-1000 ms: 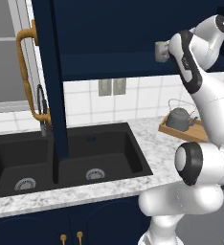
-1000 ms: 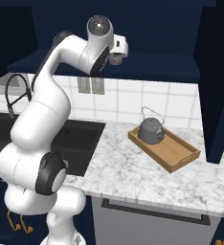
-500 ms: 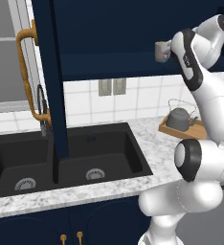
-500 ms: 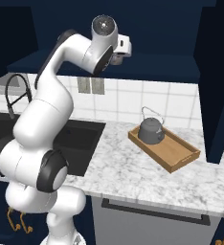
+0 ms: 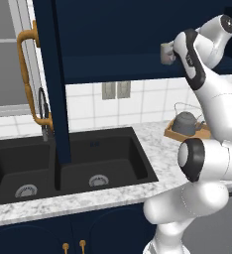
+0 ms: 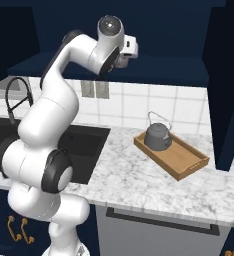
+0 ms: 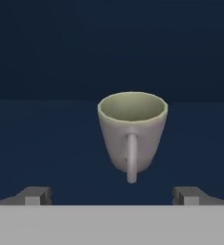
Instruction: Pick the kettle from the counter and place it on the tray. Then pick the mug from the cabinet and place it on the tray. Then close the cabinet doors.
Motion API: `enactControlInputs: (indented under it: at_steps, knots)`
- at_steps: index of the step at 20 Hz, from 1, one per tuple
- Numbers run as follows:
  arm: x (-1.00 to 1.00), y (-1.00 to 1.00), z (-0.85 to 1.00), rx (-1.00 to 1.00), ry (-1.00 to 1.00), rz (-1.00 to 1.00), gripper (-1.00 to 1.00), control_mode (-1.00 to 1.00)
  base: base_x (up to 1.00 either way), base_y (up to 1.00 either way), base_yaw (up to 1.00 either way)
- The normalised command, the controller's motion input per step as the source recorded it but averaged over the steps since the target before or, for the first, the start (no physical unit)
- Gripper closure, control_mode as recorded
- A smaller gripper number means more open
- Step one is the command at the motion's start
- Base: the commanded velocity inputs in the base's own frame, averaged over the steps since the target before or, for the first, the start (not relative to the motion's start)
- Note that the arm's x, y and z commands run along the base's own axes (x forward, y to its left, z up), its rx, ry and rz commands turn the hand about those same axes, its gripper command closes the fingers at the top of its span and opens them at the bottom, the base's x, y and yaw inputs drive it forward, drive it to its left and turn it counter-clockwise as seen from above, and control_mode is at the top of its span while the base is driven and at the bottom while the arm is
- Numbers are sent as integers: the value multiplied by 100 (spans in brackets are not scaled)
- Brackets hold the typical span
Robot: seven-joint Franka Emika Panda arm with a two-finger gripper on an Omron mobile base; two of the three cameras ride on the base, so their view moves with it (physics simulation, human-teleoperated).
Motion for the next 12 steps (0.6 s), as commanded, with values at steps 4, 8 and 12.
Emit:
enactControlInputs:
  at_steps: [4,8,12]
  knots:
    - [17,-4,0,0,2,0,-100,-100,0,0,0]
    - [18,-4,0,0,4,0,-100,-100,0,0,0]
    - [16,-2,0,0,3,0,-100,-100,0,0,0]
